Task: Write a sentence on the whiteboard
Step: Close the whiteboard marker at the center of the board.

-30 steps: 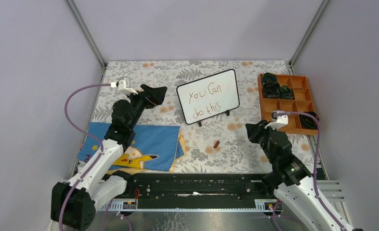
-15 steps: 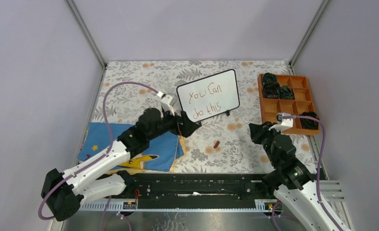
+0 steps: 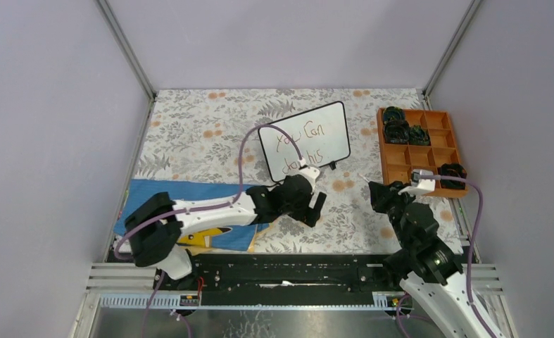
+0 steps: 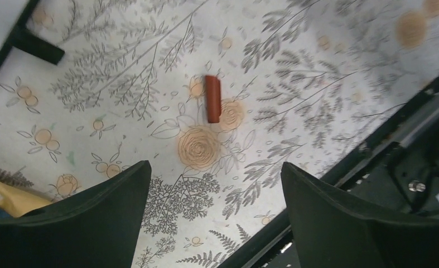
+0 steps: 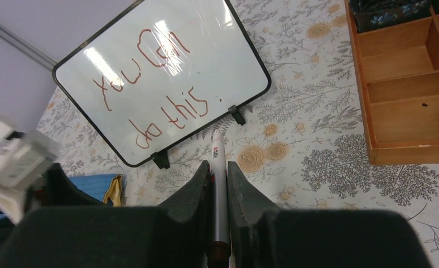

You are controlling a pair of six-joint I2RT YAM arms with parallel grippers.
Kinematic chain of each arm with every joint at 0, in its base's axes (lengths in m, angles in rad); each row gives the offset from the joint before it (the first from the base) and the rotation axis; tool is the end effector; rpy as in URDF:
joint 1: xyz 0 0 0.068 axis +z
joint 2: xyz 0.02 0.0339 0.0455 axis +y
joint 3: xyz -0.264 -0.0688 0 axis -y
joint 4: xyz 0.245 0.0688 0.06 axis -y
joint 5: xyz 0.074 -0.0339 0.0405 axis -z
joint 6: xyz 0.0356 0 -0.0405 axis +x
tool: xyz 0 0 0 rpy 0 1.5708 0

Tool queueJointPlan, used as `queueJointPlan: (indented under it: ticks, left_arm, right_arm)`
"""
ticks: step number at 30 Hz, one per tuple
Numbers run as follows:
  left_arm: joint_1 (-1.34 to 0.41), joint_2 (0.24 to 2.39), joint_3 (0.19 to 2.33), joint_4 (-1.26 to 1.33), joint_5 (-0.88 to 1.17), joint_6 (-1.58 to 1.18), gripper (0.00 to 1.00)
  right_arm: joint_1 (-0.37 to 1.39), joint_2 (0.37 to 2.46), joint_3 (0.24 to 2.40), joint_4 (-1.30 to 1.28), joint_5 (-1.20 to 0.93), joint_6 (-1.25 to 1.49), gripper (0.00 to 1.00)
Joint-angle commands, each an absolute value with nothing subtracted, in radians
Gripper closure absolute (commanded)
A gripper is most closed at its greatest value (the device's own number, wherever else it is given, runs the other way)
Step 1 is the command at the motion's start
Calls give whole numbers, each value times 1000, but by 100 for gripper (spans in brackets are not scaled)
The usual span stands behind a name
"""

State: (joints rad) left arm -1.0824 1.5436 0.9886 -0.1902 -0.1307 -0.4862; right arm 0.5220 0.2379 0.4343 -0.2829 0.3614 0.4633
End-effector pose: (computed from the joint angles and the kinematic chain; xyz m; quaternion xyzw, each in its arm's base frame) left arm 0.1603 -0.2919 0.2252 0.2434 0.8814 -0.2404 0.3256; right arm 0.0920 0.0384 0.2731 0.1001 0.7283 0.1978 0.6484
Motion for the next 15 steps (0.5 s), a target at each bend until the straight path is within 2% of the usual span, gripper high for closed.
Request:
queueJointPlan:
  ticks: [1, 6, 15]
  left_arm:
    - [-1085, 1630, 1060, -237, -140, -463, 11]
    - [-1085, 1770, 1154, -288, -84, -417, 29]
    - [-1083, 1927, 1305, -375, -130, -346, 37]
  right_arm:
    - [517, 177, 435, -272, 408, 450, 100]
    - [516, 171, 437, -268, 410, 450, 100]
    - [516, 170, 438, -269, 420, 451, 100]
